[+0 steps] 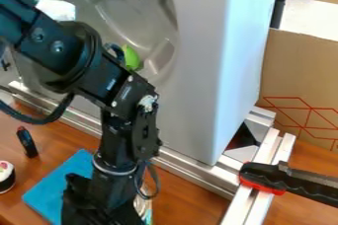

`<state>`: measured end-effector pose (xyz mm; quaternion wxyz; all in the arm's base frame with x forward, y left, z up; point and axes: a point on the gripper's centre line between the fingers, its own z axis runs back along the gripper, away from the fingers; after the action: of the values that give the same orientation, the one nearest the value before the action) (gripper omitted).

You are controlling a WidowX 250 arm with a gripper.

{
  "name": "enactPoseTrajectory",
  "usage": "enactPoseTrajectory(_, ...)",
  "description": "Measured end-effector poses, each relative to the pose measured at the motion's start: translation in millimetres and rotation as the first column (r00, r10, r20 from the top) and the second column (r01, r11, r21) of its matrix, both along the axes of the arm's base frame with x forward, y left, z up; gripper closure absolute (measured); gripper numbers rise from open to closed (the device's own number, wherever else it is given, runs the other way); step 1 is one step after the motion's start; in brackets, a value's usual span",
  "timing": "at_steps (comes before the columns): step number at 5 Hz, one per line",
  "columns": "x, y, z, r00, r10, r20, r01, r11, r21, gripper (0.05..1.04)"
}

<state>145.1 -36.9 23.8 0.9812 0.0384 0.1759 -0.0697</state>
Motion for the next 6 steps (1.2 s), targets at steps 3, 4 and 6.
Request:
enactPoseTrajectory(3, 78, 14, -4.9, 0.985, -0.092, 0.145, 0.100, 0.994, -0.050, 0.083)
enactPoseTrajectory(4, 83, 12, -3.5, 0.982, -0.087, 0.168, 0.100, 0.993, -0.070, 0.083)
enactPoseTrajectory(6, 48, -1, 26.0, 0.990, -0.057, 0.130, 0.063, 0.997, -0.040, 0.083)
